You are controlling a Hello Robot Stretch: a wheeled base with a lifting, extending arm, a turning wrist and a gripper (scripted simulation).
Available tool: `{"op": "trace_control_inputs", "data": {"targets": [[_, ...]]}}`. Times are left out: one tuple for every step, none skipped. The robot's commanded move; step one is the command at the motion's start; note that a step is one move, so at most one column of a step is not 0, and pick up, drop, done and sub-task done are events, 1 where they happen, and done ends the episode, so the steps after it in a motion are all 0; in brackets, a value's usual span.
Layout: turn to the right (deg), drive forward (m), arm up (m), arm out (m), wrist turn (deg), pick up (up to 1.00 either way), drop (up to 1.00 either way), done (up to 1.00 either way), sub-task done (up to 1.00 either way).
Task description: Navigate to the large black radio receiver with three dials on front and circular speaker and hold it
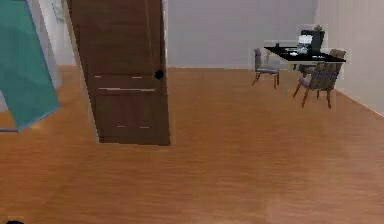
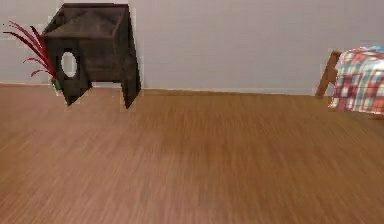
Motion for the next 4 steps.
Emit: {"op": "trace_control_inputs", "data": {"targets": [[0.0,0.65,0.00,0.00,0.0,0.00,0.00,0.00,0.00],[-39.0,0.00,0.00,0.00,0.0,0.00,0.00,0.00,0.00],[0.0,0.35,0.00,0.00,0.0,0.00,0.00,0.00,0.00],[-9.0,0.00,0.00,0.00,0.0,0.00,0.00,0.00,0.00]]}}
